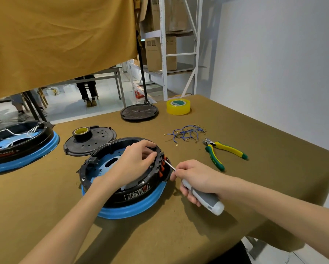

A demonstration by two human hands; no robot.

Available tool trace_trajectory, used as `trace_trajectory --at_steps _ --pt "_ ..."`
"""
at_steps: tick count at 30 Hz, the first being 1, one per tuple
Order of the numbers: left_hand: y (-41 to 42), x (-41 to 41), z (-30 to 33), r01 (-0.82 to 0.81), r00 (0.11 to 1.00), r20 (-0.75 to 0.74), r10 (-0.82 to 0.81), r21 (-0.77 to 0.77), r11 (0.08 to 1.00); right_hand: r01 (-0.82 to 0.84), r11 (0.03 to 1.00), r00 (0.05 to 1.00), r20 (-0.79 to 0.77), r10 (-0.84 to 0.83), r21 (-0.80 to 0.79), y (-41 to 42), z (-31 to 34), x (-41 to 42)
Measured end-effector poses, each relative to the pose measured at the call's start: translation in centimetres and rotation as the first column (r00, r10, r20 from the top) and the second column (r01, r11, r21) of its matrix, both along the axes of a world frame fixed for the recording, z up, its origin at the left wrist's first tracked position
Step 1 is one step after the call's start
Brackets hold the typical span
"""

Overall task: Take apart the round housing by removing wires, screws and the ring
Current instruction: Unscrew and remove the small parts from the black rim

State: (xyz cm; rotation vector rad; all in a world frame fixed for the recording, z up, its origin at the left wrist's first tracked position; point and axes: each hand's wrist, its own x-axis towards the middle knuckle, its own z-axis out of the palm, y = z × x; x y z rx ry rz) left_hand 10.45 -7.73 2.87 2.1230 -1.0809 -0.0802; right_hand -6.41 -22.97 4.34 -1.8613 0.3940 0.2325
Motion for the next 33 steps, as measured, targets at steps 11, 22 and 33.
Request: trace_trajectory --at_steps 11,22,33 --pt "-0.2 -0.2 -0.4 -0.096 0.993 -0.080 0.090 -0.082 0.992 0.275 0.944 0.961 -0.019 -0.277 0.179 4.1 -1.4 1.7" --pt "-0.2 -0.2 -0.6 -0.058 0.989 -0.142 0.047 -0.075 0.995 0.310 0.891 0.948 -0.182 -0.262 0.331 4.1 0.3 1.6" --pt "-0.3 0.1 -0.9 -0.050 0.994 -0.102 0.046 -0.031 0.998 0.387 0.851 0.921 -0.186 -0.341 0.354 5.4 -0.6 2.2"
